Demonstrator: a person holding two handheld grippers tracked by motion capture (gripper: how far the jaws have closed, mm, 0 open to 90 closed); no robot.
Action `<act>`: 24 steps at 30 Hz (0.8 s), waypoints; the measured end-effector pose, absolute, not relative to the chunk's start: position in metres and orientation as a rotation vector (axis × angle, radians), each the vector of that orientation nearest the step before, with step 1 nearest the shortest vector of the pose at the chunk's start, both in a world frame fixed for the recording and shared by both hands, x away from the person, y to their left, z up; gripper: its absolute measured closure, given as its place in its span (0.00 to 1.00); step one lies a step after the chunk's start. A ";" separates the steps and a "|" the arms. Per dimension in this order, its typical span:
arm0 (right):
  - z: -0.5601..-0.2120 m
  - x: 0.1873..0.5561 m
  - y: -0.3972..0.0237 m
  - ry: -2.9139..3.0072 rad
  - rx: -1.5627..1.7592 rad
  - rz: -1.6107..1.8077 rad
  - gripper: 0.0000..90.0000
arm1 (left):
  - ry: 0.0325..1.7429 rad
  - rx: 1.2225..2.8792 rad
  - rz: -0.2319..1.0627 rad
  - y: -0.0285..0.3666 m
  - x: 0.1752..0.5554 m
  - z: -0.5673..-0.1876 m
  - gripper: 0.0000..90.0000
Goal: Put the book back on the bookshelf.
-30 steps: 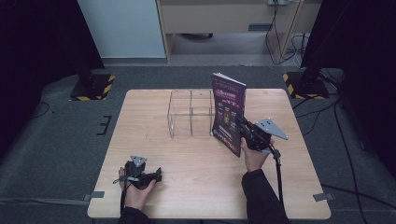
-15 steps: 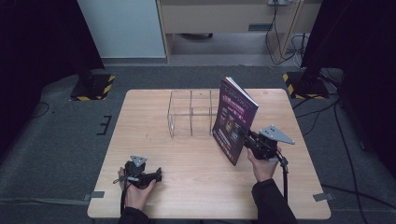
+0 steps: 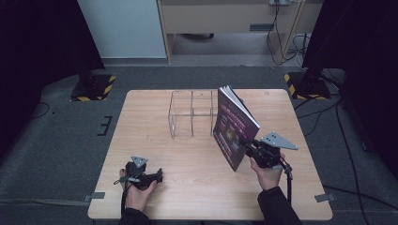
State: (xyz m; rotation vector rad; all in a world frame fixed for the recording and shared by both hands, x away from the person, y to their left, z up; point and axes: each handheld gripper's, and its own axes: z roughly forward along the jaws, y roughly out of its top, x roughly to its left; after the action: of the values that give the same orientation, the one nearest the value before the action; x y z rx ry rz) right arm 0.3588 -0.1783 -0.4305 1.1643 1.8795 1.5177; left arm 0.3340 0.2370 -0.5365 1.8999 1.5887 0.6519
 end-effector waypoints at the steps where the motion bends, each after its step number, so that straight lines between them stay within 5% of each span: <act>1: -0.428 0.358 -0.178 1.872 1.152 1.528 0.83 | 1.589 1.900 0.652 0.237 0.334 -0.537 0.00; 24: -0.413 0.365 -0.178 1.742 1.254 1.535 0.94 | 1.589 1.900 0.652 0.237 0.334 -0.537 0.00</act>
State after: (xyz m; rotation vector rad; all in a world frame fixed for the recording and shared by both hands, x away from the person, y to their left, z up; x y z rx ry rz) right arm 0.3649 -0.1775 -0.4132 1.2539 1.7423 1.5352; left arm 0.3341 0.2370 -0.5365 1.8996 1.5887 0.6518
